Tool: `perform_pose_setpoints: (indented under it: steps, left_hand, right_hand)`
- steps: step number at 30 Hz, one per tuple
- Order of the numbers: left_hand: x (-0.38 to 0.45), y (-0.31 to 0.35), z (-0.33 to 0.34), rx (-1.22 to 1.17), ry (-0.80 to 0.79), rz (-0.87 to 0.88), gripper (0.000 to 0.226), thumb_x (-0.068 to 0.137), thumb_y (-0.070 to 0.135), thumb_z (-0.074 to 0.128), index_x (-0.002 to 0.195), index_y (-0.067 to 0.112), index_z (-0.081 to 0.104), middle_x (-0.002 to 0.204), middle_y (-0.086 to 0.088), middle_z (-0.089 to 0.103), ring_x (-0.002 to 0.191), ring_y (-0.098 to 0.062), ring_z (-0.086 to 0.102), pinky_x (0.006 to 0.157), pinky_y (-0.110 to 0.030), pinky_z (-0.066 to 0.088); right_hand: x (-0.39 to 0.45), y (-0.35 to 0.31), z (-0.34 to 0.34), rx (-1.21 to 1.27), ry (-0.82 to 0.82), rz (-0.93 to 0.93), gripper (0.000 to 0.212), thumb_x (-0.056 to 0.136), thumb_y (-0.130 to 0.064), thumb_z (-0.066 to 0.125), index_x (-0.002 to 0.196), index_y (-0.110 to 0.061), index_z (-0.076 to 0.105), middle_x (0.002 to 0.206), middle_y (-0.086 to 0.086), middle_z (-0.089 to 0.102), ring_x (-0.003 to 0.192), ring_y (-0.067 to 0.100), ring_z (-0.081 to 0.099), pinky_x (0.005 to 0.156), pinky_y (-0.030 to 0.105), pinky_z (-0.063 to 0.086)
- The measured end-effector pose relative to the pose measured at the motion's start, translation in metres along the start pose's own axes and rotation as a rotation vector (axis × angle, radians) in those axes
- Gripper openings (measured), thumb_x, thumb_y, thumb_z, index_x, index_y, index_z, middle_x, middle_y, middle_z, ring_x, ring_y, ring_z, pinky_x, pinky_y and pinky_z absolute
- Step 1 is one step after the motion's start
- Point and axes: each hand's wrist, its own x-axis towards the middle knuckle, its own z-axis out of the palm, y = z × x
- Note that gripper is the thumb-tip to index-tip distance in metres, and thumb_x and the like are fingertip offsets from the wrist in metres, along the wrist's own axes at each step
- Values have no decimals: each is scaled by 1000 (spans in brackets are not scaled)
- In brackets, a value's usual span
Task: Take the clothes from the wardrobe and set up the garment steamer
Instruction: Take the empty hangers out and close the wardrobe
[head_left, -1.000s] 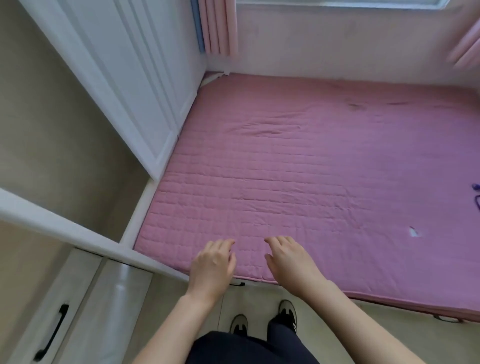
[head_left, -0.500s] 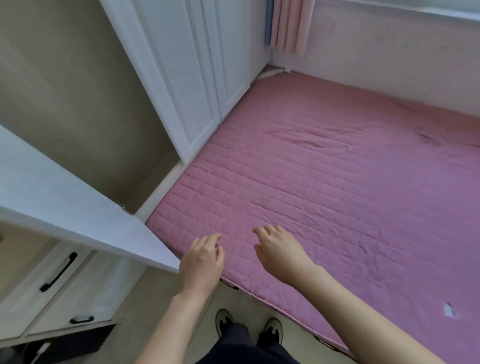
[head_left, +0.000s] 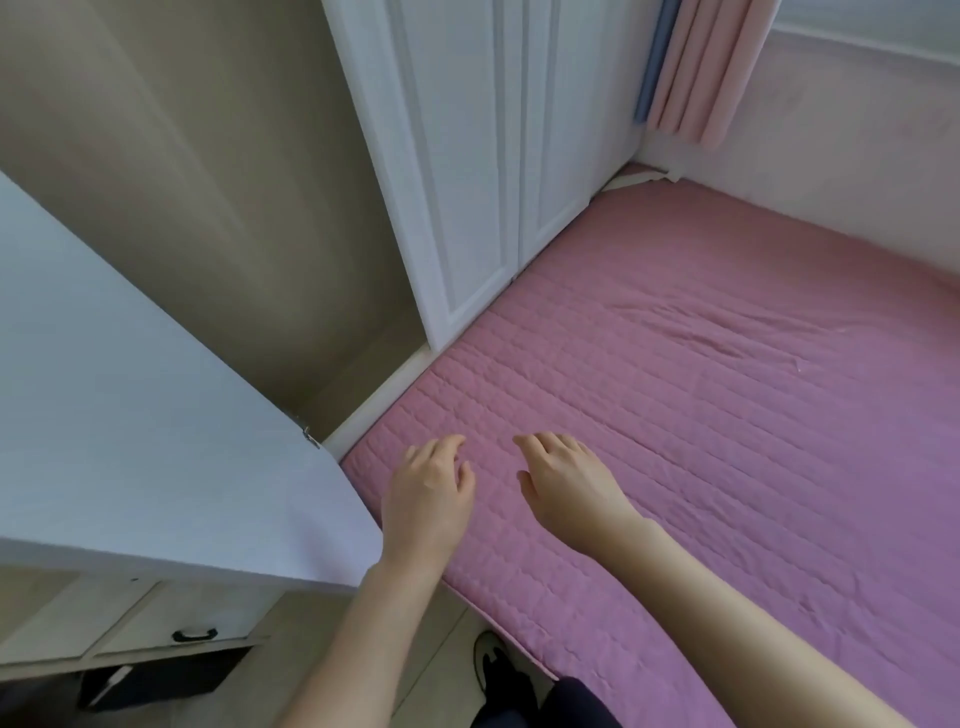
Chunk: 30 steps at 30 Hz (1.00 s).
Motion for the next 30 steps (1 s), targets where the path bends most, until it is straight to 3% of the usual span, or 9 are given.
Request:
perform_pose_setpoints:
  steps: [6,10,14,18,25,30]
  left_hand:
    - [32,-7,-21,10,114,-55,34,95,26,53,127,17,58,121,1,64,112,-15,54,85,-27,50]
    - [46,-7,-29,-41,144,-90,33,96,26,52,128,19,58,125,4,61,115,-11,52,89,-24,49]
    - [67,-9,-38,-74,211,-147,31,94,22,53,125,18,60,121,4,61,109,-12,51,85,-27,52]
    - [94,-13,-43,-51,294,-237,30,93,22,55,123,19,59,119,6,61,106,-10,51,78,-21,47]
    - [165,-18,-92,-21,515,-401,30,92,18,54,122,18,61,118,3,63,109,-17,54,83,-35,52]
    - [207,-24,-147,-29,674,-455,31,91,16,54,121,19,60,117,6,62,111,-17,53,87,-37,50]
  right_hand:
    - [45,-16,-18,-1,81,-81,30,92,-19,54,120,-9,57,107,8,64,97,29,61,82,36,48]
    - [78,-21,-26,28,70,-163,32,96,-21,50,125,-10,53,115,7,61,106,27,58,87,32,46]
    - [111,-20,-31,38,67,-230,35,95,-20,52,128,-8,53,118,7,61,107,26,58,89,32,46]
    - [150,-18,-44,23,53,-336,33,94,-20,52,124,-7,54,114,8,61,105,26,58,90,34,49]
    - [236,-26,-81,13,44,-526,39,99,-25,44,135,-11,46,130,5,54,121,24,50,100,31,41]
    - [290,-50,-109,8,73,-642,42,101,-30,40,140,-16,42,139,1,49,129,21,45,106,29,37]
